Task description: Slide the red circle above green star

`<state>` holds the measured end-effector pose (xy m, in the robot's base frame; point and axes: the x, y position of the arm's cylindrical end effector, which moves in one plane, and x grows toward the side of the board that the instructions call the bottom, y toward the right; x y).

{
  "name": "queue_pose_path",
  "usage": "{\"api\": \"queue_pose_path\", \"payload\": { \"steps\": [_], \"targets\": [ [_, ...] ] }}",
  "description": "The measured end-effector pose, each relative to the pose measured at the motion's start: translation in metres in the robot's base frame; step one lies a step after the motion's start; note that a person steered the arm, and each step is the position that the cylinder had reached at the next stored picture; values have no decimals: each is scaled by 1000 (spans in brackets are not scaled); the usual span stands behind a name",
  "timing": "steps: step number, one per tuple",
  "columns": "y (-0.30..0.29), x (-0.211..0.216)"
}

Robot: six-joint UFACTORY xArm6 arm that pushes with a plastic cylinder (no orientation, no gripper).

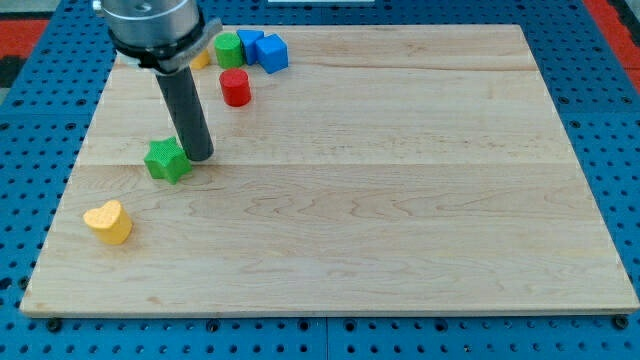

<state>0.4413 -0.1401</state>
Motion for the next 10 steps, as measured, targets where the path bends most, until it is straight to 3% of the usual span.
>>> {"api": "queue_pose_path", "payload": {
  "steps": [2,3,4,5,7,8,10],
  "targets": [
    [-59,14],
    [-24,-8],
    [95,-70],
    [137,-129],
    [9,-114],
    [22,-136],
    [-77,-123]
  ]
}}
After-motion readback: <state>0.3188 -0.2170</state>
